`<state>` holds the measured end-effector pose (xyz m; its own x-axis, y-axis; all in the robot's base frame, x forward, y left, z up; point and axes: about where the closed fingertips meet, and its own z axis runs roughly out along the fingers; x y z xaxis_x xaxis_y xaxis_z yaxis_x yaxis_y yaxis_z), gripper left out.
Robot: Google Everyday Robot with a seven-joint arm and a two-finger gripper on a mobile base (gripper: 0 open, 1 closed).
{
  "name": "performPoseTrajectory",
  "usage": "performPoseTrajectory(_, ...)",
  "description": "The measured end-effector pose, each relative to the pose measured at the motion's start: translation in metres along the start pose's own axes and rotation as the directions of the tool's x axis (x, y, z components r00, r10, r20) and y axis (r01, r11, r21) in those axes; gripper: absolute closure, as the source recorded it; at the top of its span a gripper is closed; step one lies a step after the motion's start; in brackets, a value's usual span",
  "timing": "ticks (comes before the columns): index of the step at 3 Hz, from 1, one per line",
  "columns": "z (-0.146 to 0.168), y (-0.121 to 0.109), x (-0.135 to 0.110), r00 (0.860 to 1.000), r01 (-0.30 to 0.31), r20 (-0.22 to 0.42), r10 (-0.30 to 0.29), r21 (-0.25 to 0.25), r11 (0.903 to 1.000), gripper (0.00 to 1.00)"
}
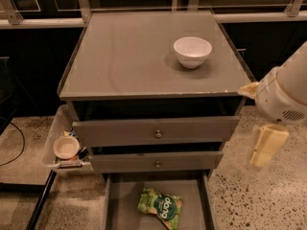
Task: Pick green rice chip bag from bottom drawer and place on counter
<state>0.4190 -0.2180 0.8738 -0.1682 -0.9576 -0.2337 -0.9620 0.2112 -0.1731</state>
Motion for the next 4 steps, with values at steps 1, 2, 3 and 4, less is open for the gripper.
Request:
performPoseTrajectory(1,0.062,0.021,0.020,0.999,0.027,0.020,-0.026,-0.070,0.9972,0.00)
performPoseTrajectory(2,0.065,0.023,0.021,0.999,0.028,0.017,-0.027,-0.075,0.9968,0.00)
performPoseTrajectory(3,0.081,0.029,0.024,1.000,0.017,0.012,-0.016,-0.122,0.9924,0.00)
performPoseTrajectory(4,0.142,0.052,0.038,0.996,-0.035,0.072,0.052,-0.212,0.9766,0.00)
